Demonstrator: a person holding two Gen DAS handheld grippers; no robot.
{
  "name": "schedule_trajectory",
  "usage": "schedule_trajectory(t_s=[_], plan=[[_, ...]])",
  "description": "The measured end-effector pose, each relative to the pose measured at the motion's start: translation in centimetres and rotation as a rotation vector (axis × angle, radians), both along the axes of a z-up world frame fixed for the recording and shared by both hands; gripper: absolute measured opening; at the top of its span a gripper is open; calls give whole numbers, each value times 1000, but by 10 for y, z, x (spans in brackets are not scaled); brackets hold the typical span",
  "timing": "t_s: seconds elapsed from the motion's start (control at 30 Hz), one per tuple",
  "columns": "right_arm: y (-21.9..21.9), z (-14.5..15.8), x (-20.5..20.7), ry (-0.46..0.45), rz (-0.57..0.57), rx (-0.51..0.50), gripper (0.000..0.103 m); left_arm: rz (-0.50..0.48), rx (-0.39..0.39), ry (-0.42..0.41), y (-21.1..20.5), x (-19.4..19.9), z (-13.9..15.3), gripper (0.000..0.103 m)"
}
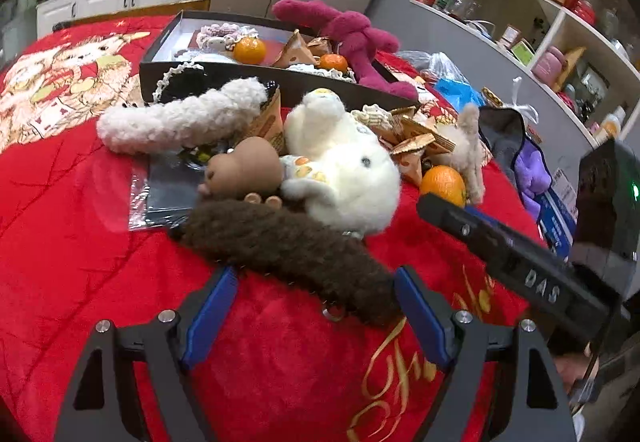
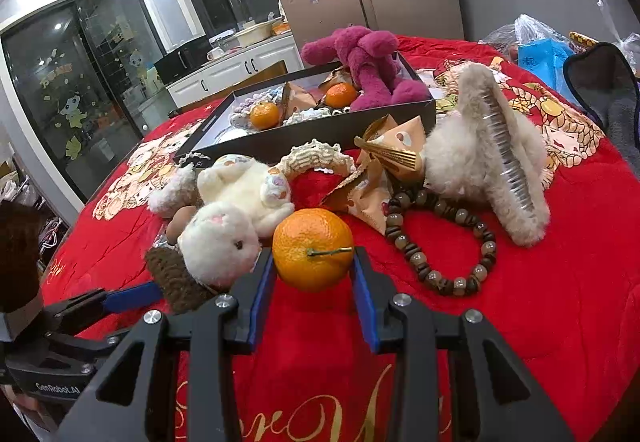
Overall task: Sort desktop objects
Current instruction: 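Grasp the orange with the right tool while the left tool grasps the brown fuzzy stick, then carry the orange and brown fuzzy stick over the black tray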
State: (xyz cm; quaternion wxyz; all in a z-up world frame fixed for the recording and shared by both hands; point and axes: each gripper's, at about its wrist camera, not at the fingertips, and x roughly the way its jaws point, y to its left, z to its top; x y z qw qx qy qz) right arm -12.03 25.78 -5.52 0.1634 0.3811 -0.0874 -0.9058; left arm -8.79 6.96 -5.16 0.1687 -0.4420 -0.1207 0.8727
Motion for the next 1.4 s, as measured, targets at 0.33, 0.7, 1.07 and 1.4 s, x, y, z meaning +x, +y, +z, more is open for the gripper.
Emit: schedule_trajectory(t_s=[0.33,0.7,1.07,1.4], plan=[[0,-2,-1,-7,12,-8,39,-21,-355,54,50,1,-10,88],[-5,2,4,23,21,9,39,23,-295,83,12,16,-2,47],[-4,5,9,47,21,3,39,152,-333,191,-14,34,23,31],[-6,10,16,84,34,-1,39,176,-279,226,-27,36,33,31]])
